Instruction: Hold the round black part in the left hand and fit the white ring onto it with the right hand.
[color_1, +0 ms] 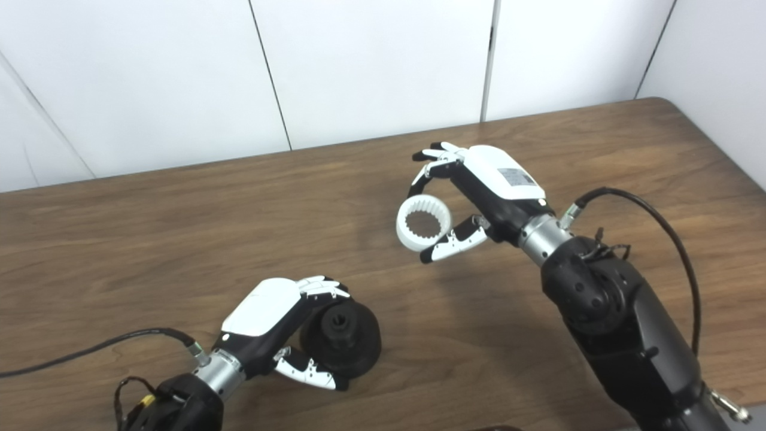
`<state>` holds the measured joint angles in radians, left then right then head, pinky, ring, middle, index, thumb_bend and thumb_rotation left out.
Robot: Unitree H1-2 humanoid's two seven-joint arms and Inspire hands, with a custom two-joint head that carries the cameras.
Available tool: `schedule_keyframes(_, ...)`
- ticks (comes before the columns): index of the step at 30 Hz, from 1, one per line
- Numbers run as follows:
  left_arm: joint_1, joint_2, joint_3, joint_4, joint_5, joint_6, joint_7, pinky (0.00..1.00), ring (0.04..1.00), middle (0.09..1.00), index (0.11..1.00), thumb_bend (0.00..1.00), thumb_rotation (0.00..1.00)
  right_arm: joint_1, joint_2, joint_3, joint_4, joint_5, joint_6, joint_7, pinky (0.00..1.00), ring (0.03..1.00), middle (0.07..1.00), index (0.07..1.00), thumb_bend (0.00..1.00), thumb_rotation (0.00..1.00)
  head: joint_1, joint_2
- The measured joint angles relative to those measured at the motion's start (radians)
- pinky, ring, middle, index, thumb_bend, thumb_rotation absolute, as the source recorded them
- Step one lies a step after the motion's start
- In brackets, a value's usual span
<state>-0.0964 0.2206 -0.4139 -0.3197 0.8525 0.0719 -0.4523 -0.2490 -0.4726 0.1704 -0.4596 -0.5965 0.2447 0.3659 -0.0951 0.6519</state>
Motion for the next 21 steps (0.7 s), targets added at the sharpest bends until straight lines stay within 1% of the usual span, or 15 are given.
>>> schedule_keyframes(5, 0.0, 0.0, 0.0, 0.0, 0.008, -0.001, 0.002, 0.85, 0.904, 0.853, 0.711, 0.83, 0.33, 0.008, 0.001, 0.002, -0.054, 0.002, 0.0, 0.013, 0.94, 0.948, 0.878, 0.494, 0.52, 0.16, 0.005, 0.005)
schedule_keyframes(7, 0.0, 0.0, 0.0, 0.001, 0.008, -0.001, 0.002, 0.85, 0.905, 0.853, 0.71, 0.83, 0.32, 0.009, 0.002, 0.004, -0.061, 0.004, -0.002, 0.022, 0.94, 0.948, 0.879, 0.493, 0.52, 0.16, 0.012, 0.011)
schedule_keyframes(11, 0.0, -0.002, 0.0, 0.002, 0.008, -0.001, 0.002, 0.86, 0.908, 0.86, 0.715, 0.83, 0.35, 0.027, 0.007, 0.013, -0.077, 0.005, -0.013, 0.033, 0.94, 0.944, 0.875, 0.493, 0.52, 0.16, 0.025, 0.018)
schedule_keyframes(14, -0.002, -0.002, 0.0, 0.002, 0.011, 0.0, -0.003, 0.86, 0.904, 0.86, 0.714, 0.83, 0.35, 0.04, 0.014, 0.024, -0.096, 0.009, -0.023, 0.043, 0.95, 0.947, 0.874, 0.493, 0.52, 0.16, 0.028, 0.031)
schedule_keyframes(15, -0.003, -0.002, 0.0, 0.003, 0.013, 0.0, -0.004, 0.86, 0.902, 0.858, 0.713, 0.83, 0.34, 0.041, 0.017, 0.025, -0.099, 0.011, -0.026, 0.047, 0.95, 0.95, 0.875, 0.493, 0.52, 0.16, 0.029, 0.032)
schedule_keyframes(17, -0.005, -0.002, 0.0, 0.004, 0.014, 0.0, -0.005, 0.86, 0.904, 0.859, 0.713, 0.83, 0.32, 0.041, 0.022, 0.026, -0.105, 0.014, -0.027, 0.056, 0.96, 0.955, 0.877, 0.493, 0.52, 0.16, 0.037, 0.049)
schedule_keyframes(21, -0.008, -0.002, 0.001, 0.004, 0.014, 0.004, -0.01, 0.87, 0.913, 0.865, 0.719, 0.83, 0.35, 0.04, 0.032, 0.028, -0.124, 0.019, -0.027, 0.073, 0.97, 0.961, 0.877, 0.494, 0.52, 0.16, 0.049, 0.061)
